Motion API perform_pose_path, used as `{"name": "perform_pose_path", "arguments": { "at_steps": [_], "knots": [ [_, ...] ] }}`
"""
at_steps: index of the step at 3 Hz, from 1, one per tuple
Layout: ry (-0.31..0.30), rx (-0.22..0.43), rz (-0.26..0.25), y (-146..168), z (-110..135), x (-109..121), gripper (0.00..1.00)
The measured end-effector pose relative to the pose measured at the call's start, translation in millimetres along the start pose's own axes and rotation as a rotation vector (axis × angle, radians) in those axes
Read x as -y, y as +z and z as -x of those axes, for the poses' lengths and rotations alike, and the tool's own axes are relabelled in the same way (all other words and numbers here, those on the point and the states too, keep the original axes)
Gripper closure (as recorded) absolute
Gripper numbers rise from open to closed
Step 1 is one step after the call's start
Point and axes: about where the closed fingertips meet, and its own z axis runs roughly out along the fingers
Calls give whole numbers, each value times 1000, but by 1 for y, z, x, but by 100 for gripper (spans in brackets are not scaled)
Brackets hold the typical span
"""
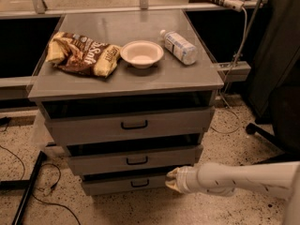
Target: Close middle drawer
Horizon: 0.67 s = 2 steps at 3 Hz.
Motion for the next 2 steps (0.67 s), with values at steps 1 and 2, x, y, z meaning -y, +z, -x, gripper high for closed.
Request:
{"name": "perform_pose_path", "arguments": {
  "at_steps": [1,2],
  "knots": [
    [-16,-23,-43,25,9,49,89],
    [-14,-43,-73,54,6,77,100]
  ]
}}
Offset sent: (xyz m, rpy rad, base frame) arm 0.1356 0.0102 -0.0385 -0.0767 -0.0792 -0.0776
